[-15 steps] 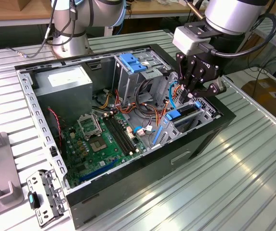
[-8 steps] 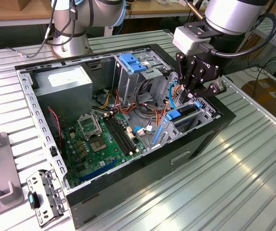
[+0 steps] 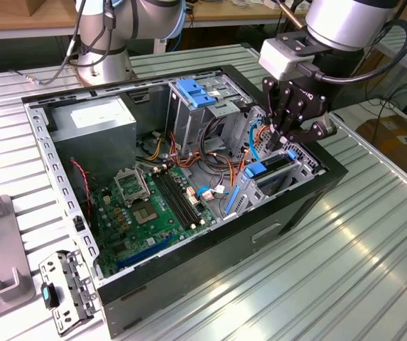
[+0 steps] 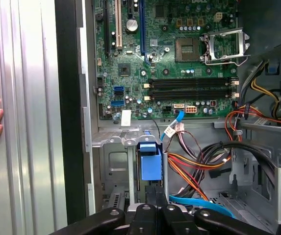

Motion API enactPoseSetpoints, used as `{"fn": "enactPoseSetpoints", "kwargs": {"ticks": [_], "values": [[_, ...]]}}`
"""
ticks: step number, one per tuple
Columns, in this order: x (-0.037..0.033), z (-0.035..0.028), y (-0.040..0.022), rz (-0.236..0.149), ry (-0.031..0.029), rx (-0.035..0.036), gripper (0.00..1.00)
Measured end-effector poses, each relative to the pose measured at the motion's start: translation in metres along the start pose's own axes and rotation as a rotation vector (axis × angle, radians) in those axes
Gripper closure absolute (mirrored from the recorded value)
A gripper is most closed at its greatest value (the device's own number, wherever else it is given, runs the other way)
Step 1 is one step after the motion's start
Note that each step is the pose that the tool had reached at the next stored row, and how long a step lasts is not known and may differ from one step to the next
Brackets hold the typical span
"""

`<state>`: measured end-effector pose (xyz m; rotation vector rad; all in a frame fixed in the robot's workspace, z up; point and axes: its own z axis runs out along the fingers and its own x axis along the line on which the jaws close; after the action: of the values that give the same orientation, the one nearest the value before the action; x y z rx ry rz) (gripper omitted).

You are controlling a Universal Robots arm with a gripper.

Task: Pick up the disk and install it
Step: 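Insert the first disk wire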

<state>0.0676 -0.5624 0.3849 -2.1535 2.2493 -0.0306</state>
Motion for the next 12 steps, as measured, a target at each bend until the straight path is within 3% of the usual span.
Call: {"fn": "enactPoseSetpoints", "kwargs": {"ticks": [5,12], "values": [[-0.0005,0.0003,-0.0091,0.0,0.0012,0.0002,0.89],[-0.0005,0.0004,-0.0108,-0.001,0.0016,0.0,0.89]]}}
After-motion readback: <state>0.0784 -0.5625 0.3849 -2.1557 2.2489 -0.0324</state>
